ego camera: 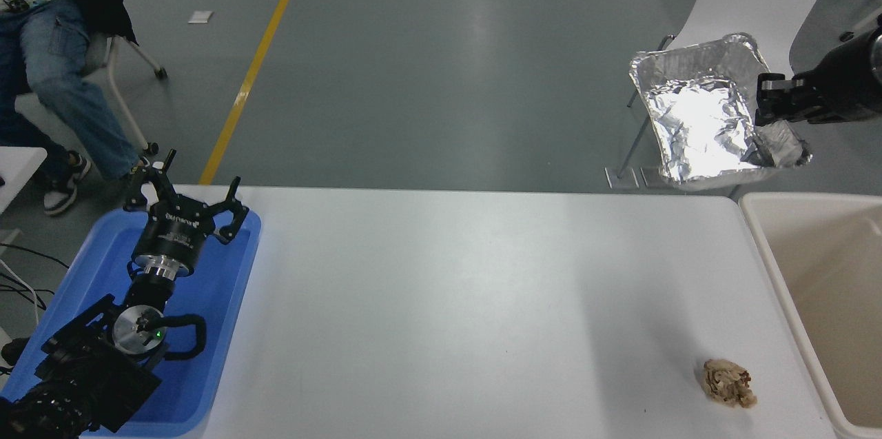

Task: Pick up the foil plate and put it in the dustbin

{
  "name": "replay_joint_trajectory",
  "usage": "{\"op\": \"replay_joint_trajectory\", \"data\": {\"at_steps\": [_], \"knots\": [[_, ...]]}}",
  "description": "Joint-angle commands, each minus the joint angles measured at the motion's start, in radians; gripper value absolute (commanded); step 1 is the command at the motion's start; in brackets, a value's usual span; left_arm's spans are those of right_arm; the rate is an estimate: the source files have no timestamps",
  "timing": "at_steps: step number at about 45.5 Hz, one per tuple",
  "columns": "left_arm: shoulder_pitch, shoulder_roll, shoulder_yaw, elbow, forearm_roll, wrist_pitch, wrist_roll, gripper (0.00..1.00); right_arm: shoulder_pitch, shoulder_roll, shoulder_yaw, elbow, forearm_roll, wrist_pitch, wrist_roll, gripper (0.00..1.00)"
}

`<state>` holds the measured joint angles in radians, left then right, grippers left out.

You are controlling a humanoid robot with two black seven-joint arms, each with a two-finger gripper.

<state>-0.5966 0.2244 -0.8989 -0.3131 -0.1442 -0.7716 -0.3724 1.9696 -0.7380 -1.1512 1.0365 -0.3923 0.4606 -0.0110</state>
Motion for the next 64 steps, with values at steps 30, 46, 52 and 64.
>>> {"op": "replay_joint_trajectory", "data": {"at_steps": [30,46,52,64], "knots": [[0.000,0.001,0.000,0.000,0.000,0.000,0.001,1.00,-0.932,-0.080,0.324,-0.573,0.009,-0.333,0.003,0.00],[0.000,0.001,0.000,0.000,0.000,0.000,0.000,1.00,-1.170,0.077,0.455,-0.794,0.010,-0.462,0.000,0.00],[0.000,0.000,0.000,0.000,0.000,0.000,0.000,1.00,-1.229,0.127,0.482,-0.832,0.012,-0.484,-0.001,0.00],[0.000,0.001,0.000,0.000,0.000,0.000,0.000,1.00,-1.269,0.157,0.502,-0.839,0.012,-0.511,-0.001,0.00]]}}
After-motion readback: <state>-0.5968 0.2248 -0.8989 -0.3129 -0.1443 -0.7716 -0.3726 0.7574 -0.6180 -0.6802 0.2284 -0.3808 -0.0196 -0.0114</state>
